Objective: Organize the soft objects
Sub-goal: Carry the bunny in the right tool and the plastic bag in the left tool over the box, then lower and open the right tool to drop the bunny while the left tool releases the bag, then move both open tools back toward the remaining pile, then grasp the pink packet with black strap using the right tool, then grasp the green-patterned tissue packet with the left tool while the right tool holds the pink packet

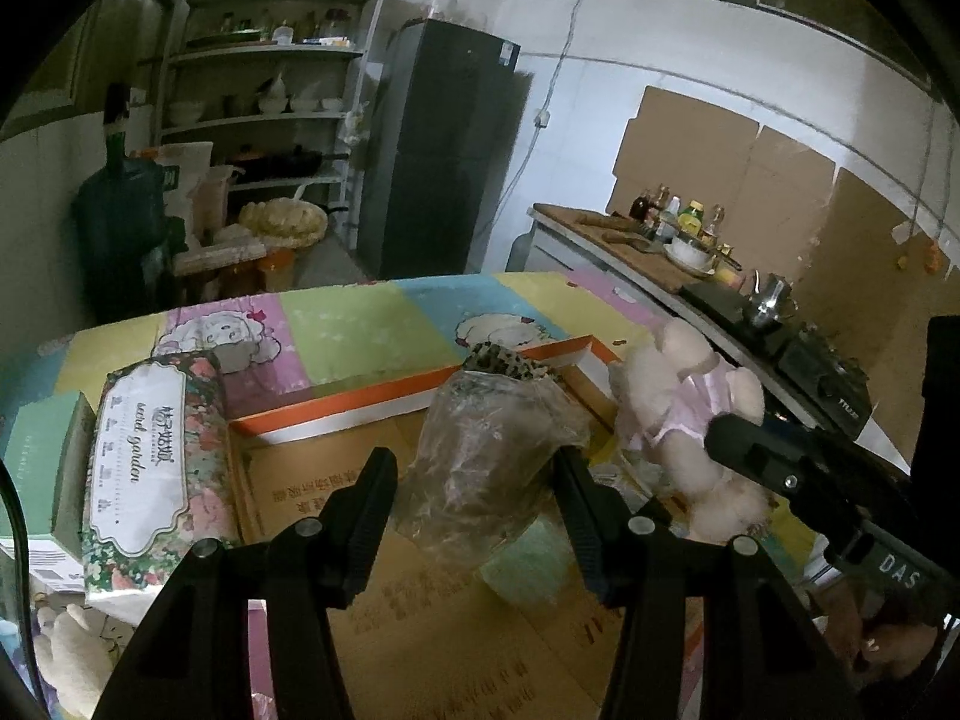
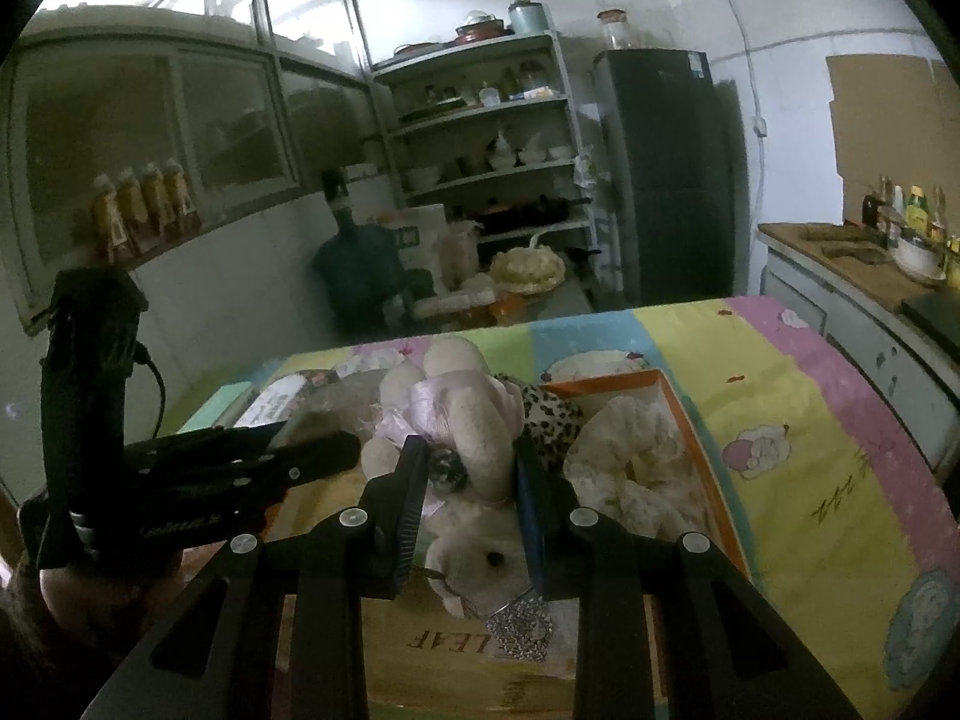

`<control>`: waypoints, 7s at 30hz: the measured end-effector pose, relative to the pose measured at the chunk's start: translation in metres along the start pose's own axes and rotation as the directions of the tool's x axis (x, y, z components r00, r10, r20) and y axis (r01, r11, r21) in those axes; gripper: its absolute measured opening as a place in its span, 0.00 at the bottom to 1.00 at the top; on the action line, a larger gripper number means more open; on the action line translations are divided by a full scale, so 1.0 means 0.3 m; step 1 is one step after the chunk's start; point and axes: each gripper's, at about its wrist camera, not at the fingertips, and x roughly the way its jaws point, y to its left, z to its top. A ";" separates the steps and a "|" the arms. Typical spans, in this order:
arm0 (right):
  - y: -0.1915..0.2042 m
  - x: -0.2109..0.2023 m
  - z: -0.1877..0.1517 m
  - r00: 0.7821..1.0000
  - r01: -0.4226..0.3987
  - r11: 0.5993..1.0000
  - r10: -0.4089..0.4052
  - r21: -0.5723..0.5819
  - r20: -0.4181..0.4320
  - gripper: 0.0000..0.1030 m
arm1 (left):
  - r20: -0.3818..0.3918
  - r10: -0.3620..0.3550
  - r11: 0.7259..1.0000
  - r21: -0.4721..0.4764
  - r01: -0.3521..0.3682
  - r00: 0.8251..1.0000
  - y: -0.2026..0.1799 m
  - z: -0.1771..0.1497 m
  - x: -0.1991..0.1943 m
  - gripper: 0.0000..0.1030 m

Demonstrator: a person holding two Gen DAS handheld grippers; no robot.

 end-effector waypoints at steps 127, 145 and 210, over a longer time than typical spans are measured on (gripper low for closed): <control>0.486 -0.009 -0.076 0.992 -0.118 0.993 0.119 -0.012 0.038 0.76 | 0.265 0.250 0.963 -0.170 -0.210 0.931 0.289 -0.239 -0.580 0.87; 0.595 0.076 -0.182 0.989 -0.142 0.990 0.142 -0.003 -0.051 0.76 | 0.225 0.353 0.900 -0.347 -0.264 0.908 0.577 -0.374 -0.667 0.87; 0.705 0.086 -0.221 0.999 0.040 0.999 -0.040 0.026 -0.006 0.49 | 0.132 -0.009 0.999 -0.047 0.015 0.991 0.544 -0.411 -0.538 0.87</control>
